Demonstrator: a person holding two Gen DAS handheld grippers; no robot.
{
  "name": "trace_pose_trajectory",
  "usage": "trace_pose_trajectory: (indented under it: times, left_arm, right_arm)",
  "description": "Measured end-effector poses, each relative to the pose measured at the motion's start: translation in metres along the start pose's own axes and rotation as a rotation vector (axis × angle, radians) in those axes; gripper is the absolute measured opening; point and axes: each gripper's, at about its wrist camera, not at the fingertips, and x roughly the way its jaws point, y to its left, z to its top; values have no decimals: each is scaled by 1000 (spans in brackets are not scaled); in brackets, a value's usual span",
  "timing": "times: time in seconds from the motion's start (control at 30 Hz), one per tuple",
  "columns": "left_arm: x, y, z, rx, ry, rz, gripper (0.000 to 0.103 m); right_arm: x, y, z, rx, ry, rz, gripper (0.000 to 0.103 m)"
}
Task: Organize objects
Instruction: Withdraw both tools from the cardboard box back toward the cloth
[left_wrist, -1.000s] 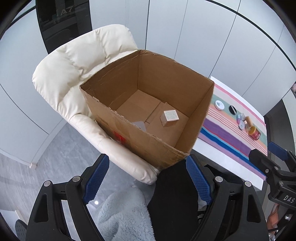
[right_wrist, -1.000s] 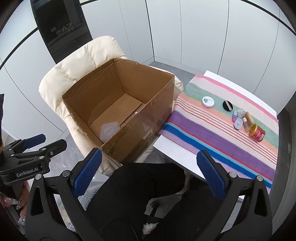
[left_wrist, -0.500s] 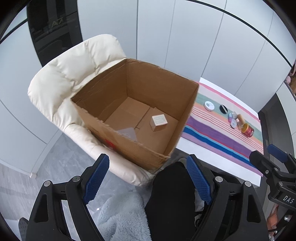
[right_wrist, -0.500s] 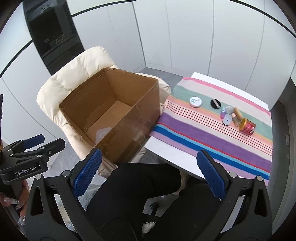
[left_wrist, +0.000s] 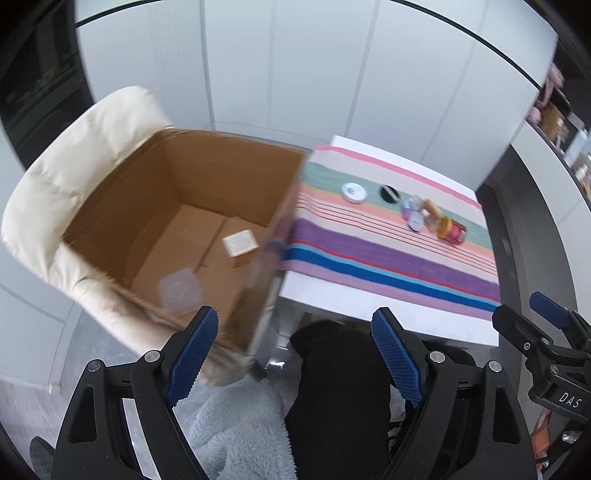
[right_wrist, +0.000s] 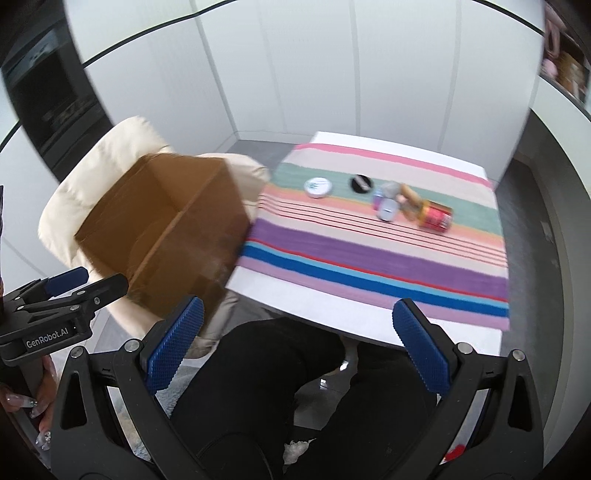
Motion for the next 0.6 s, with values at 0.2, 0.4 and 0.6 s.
trace_pose_trajectory:
  times: [0.2, 0.4, 0.6]
  left_arm:
    - [17, -48, 5, 91, 26, -52, 87]
    - [30, -79, 10, 154, 51, -80, 87]
    - [41, -101, 15, 195, 61, -90, 87]
  right_arm:
    - [-4, -50, -10, 96, 11, -61, 103]
    - [-7, -86, -20, 168, 13, -93, 103]
    - [-1, -111, -25, 214, 26, -118, 103]
